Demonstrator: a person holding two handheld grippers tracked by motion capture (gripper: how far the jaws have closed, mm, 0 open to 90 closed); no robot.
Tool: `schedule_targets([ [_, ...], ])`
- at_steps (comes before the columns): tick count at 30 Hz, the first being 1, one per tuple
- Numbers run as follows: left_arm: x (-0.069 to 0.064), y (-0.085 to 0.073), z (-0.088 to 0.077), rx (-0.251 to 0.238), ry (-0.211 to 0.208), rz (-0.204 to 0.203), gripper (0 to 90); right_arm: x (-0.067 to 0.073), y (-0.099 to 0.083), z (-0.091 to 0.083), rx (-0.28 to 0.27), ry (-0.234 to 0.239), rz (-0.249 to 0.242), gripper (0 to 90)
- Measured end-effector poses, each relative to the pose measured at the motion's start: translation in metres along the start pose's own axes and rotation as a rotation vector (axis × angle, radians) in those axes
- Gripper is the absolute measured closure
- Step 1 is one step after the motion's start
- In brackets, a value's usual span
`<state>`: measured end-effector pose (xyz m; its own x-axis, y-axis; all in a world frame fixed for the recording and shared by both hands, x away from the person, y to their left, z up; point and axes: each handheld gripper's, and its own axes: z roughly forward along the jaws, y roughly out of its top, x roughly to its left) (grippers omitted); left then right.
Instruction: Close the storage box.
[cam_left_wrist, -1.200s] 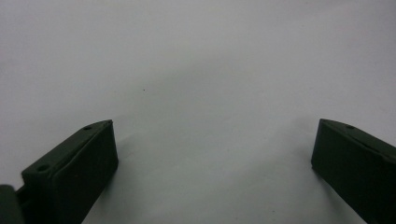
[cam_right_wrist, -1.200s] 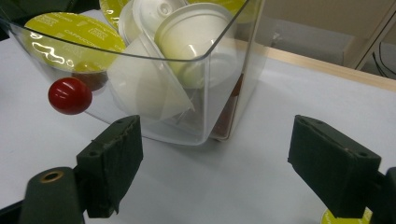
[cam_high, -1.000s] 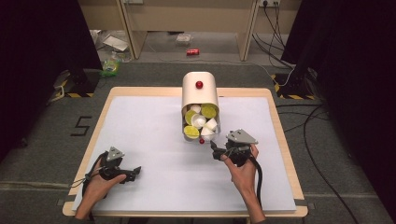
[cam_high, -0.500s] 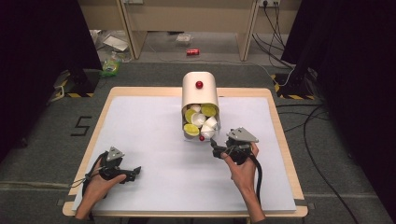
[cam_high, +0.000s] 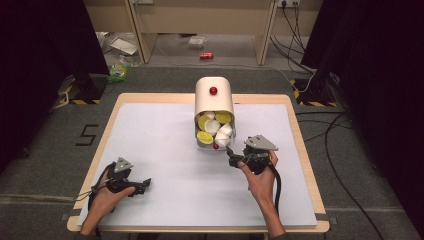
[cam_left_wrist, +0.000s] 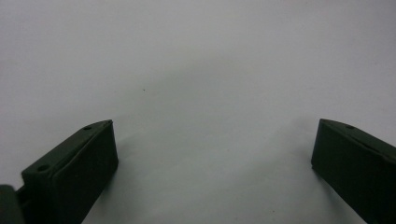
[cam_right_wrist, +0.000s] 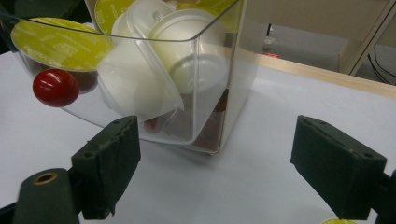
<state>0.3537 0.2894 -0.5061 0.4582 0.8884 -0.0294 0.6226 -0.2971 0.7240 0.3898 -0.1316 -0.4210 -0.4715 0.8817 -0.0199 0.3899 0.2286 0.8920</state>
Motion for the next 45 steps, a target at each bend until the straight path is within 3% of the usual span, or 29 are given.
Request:
schedule_targets([
  [45,0.000,0.000,0.000,-0.001,0.000,0.000,0.0,-0.008,0.005,0.014,-0.008,-0.003,0.025,15.5],
])
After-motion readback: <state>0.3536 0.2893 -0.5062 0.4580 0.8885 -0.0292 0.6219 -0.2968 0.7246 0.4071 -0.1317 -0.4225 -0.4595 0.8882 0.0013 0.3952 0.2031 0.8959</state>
